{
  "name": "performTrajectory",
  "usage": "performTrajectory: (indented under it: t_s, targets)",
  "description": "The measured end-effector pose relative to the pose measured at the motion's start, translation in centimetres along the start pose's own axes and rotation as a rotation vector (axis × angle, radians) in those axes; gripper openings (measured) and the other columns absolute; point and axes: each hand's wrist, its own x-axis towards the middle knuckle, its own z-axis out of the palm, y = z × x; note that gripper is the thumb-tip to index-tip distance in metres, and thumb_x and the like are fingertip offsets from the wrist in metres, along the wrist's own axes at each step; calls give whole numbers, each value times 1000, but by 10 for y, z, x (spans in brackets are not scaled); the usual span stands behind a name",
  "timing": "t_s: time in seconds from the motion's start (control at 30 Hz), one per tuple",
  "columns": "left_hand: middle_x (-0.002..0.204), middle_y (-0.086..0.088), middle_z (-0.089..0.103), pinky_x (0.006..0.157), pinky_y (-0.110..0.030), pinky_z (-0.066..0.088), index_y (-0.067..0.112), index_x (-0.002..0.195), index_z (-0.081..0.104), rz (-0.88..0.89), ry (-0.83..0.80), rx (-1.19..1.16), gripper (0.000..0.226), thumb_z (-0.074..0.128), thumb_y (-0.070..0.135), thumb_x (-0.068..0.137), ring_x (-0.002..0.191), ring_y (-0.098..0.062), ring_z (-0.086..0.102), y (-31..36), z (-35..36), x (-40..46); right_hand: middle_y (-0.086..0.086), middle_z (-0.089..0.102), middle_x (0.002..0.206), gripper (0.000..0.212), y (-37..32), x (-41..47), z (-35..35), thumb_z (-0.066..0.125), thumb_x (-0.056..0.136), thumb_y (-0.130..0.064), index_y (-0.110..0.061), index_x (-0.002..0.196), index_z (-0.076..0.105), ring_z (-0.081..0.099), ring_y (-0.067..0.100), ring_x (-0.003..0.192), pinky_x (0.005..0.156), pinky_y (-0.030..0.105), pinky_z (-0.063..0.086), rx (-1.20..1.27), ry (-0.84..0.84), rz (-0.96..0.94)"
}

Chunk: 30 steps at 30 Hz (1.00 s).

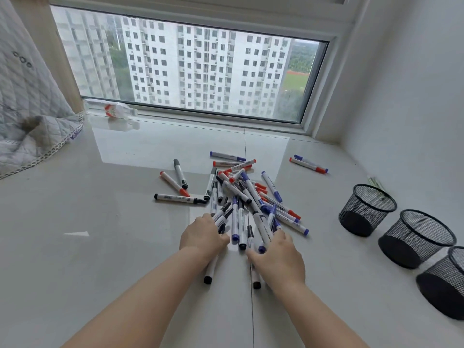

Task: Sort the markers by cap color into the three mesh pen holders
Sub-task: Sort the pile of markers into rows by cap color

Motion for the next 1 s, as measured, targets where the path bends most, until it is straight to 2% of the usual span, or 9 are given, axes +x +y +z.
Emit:
performTrajectory:
  t_s: [0.13,0.27,0.43,0.63,0.73,0.83,0.93,1.0]
  targets:
    - [110,-11,59,69,-28,37,8,110,46,-4,2,22,43,57,37,80,99,-28,59,-4,0,-8,7,43,127,73,6,-12,6,55,79,-60,-12,128,30,52,27,112,82,33,45,-23,-6,21]
    - [109,-11,61,70,-28,37,7,107,48,-17,0,60,39,56,35,81,100,-30,59,-10,-2,-14,7,47,129,72,10,-21,8,56,79,-58,-13,129,30,52,26,114,84,33,45,-12,-8,36]
    - [106,-10,64,68,-27,38,9,102,53,-15,-4,94,32,57,33,81,97,-29,60,-14,-8,-23,7,57,120,69,13,-27,3,63,75,-58,-7,117,41,57,27,108,79,32,45,13,-15,144]
    - [105,-10,64,67,-27,38,10,100,55,-33,13,91,30,60,32,81,95,-29,60,-20,-15,-32,5,63,103,46,17,-27,-2,58,81,-52,-11,101,54,59,26,92,66,27,40,28,-30,196]
    - [105,-10,64,68,-27,39,9,102,54,-54,22,70,31,61,31,81,96,-29,60,-21,-15,-39,1,58,86,38,20,-28,-8,57,80,-53,-16,84,51,50,21,74,60,25,37,42,-47,238]
    - [107,-10,63,70,-27,41,8,104,53,-44,15,89,31,60,31,83,97,-29,61,-20,-15,-43,-5,42,67,31,22,-30,-13,60,78,-46,-17,81,50,47,21,71,56,24,34,14,-78,236]
    - [107,-10,63,72,-29,42,8,105,54,-48,-20,84,32,58,33,85,97,-28,60,-20,-18,-46,-6,43,65,28,22,-35,-17,61,72,-41,-17,73,47,50,20,70,48,23,30,-27,-106,185]
    - [100,-10,62,69,-28,41,8,103,57,-82,-49,31,32,58,35,85,86,-26,56,-24,-23,-47,-5,47,67,28,23,-36,-21,59,72,-38,-18,65,42,50,18,67,45,24,28,-1,-135,143]
